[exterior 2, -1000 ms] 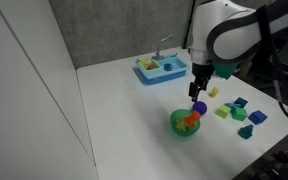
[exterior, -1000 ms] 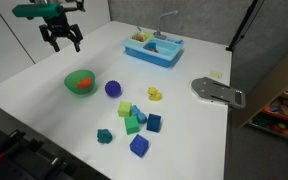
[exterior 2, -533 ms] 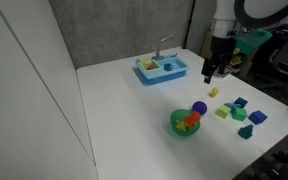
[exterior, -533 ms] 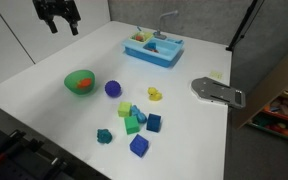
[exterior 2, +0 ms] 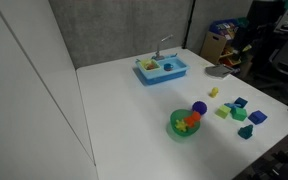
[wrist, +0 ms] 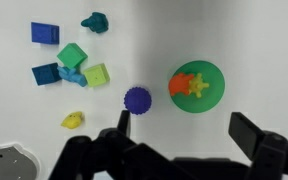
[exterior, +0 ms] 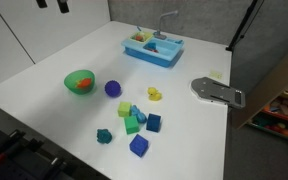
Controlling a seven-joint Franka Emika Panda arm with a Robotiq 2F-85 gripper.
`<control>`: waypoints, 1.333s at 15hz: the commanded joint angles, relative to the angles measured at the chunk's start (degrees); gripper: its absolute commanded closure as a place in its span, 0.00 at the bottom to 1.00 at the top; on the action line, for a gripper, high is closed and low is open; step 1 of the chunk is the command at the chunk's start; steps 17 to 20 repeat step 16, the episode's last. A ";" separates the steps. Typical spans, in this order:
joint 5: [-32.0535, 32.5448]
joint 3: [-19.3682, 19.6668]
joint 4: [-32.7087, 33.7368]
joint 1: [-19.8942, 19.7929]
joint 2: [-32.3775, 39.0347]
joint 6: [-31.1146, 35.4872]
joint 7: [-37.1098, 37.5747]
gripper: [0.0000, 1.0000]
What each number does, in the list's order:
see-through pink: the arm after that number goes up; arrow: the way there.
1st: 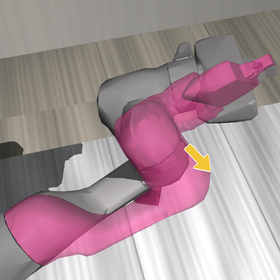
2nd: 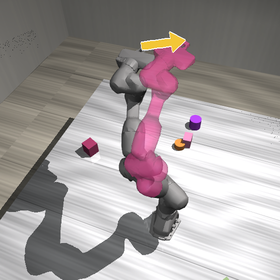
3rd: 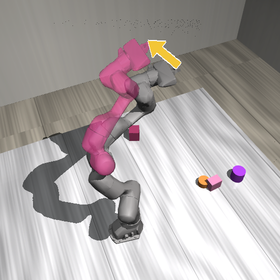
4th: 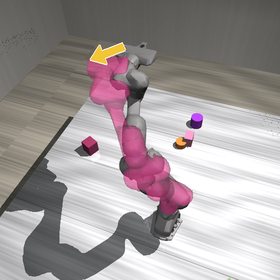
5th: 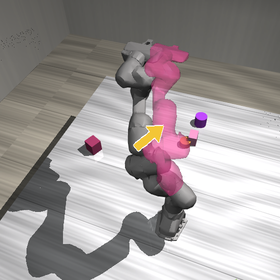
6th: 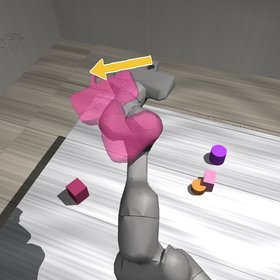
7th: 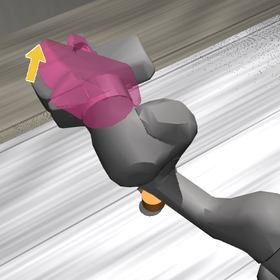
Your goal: Put the orange toy animal in the bowl
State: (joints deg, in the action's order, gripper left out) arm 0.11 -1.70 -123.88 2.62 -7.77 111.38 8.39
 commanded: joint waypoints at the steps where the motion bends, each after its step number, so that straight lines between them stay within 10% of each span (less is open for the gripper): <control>1: -1.38 0.00 -1.33 -0.93 -7.54 -4.72 2.08 0.00; 20: -0.80 -1.14 -0.01 -1.40 -15.04 -13.02 4.48 0.00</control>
